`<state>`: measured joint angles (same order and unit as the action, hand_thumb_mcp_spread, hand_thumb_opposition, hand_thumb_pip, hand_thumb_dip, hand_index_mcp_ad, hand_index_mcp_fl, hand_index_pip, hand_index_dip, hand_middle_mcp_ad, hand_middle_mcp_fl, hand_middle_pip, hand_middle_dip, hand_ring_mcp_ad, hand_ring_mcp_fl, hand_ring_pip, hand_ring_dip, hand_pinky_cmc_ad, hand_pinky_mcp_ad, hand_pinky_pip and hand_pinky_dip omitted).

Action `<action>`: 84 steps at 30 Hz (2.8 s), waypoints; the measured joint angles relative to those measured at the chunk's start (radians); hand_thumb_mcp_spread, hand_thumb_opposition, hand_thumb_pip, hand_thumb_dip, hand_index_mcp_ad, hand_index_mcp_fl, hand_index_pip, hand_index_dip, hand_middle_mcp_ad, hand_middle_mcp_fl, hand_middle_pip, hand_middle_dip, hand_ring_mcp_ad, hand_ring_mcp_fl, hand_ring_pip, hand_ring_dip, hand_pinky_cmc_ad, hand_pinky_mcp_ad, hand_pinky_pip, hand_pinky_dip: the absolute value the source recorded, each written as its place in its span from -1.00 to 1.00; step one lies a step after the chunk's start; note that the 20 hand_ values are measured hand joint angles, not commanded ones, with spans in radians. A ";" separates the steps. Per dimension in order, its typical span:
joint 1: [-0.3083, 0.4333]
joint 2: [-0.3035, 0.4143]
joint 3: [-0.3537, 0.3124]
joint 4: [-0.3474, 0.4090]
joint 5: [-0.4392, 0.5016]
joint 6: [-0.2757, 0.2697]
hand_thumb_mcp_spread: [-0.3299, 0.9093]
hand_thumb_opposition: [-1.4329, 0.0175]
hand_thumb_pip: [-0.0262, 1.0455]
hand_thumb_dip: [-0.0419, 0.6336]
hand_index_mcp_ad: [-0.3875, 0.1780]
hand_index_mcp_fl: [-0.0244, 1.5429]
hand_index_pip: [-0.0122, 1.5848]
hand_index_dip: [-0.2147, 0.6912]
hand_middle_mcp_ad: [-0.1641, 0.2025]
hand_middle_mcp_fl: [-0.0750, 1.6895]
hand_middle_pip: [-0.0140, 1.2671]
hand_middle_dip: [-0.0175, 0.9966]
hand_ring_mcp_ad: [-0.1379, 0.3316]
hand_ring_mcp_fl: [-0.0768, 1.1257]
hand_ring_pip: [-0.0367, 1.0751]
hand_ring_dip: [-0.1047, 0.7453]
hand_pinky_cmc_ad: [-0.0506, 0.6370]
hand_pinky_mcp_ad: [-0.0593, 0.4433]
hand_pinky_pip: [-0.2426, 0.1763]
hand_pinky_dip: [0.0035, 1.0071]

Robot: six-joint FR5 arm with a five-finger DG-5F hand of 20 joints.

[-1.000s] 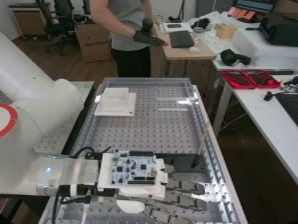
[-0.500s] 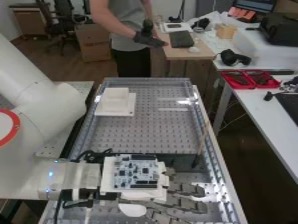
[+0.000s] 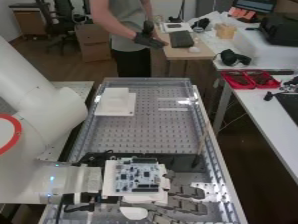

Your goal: Grab the paper clip and place it in the clear container

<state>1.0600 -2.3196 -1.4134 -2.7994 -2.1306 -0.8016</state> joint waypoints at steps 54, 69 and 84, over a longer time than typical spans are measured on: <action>-0.003 0.006 -0.001 0.032 -0.020 0.091 0.33 -0.33 0.13 -0.13 -0.40 -0.23 0.82 -0.40 0.27 -0.89 -0.76 -0.62 0.08 -0.88 -0.79 -0.51 0.10 0.35 -0.04 -0.63; 0.025 0.181 -0.172 0.245 -0.033 0.232 0.33 -0.37 0.13 -0.13 -0.39 -0.12 0.71 -0.40 0.27 -0.87 -0.76 -0.62 0.08 -0.88 -0.77 -0.51 0.07 0.35 0.02 -0.62; 0.190 0.355 -0.326 0.448 -0.023 0.332 0.33 -0.37 0.13 -0.13 -0.40 -0.12 0.71 -0.40 0.27 -0.85 -0.76 -0.62 0.08 -0.88 -0.77 -0.51 0.07 0.35 0.04 -0.62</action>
<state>1.2496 -1.9647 -1.7391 -2.3510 -2.1534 -0.4695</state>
